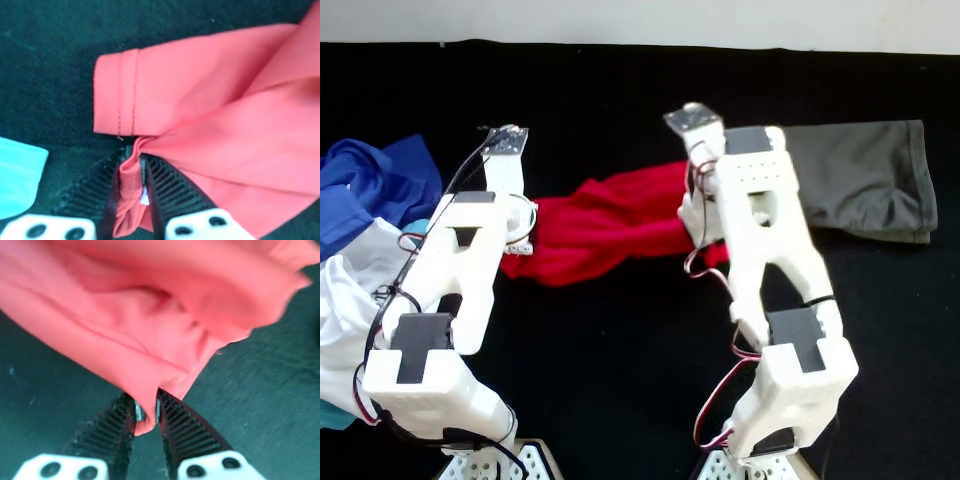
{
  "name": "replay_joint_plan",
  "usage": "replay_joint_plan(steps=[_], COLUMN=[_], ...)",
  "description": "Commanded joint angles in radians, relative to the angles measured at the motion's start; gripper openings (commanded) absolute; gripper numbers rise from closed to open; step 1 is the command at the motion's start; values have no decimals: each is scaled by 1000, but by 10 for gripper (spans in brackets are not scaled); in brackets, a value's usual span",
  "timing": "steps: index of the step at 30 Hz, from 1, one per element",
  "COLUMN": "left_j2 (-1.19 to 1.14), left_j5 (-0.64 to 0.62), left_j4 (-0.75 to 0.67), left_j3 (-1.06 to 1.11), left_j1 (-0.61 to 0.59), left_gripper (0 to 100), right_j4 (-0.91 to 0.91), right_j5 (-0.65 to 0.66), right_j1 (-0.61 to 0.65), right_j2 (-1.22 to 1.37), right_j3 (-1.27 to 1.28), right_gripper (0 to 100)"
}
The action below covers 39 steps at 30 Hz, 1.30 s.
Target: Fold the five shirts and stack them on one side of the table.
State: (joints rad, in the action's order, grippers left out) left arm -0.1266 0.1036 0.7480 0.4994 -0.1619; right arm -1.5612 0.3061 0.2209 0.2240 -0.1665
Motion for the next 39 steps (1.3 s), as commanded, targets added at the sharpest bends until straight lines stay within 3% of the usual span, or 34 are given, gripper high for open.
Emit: replay_joint_plan(steps=[1,6,14,24,27,30,33,39], left_j2=[96,217,390,453,470,470,467,467], left_j5=[0,0,-2,-8,-74,-132,-138,-133], left_j4=[140,324,695,885,893,921,953,839], left_j3=[-68,-217,-615,-949,-1024,-997,-839,-470], left_j1=[-10,-12,18,21,22,38,88,166], left_gripper=[9,9,9,9,9,12,11,10], right_j4=[56,62,-76,-179,-174,-183,-191,-193], right_j5=[-9,-9,-9,-3,-3,-3,-2,81], right_j1=[-51,-59,-61,-182,-209,-223,-225,-231], right_j2=[-59,-61,-59,-59,-56,-53,-53,-56], right_j3=[-68,-188,-576,-947,-993,-983,-935,-779], right_gripper=[6,6,6,6,6,6,6,6])
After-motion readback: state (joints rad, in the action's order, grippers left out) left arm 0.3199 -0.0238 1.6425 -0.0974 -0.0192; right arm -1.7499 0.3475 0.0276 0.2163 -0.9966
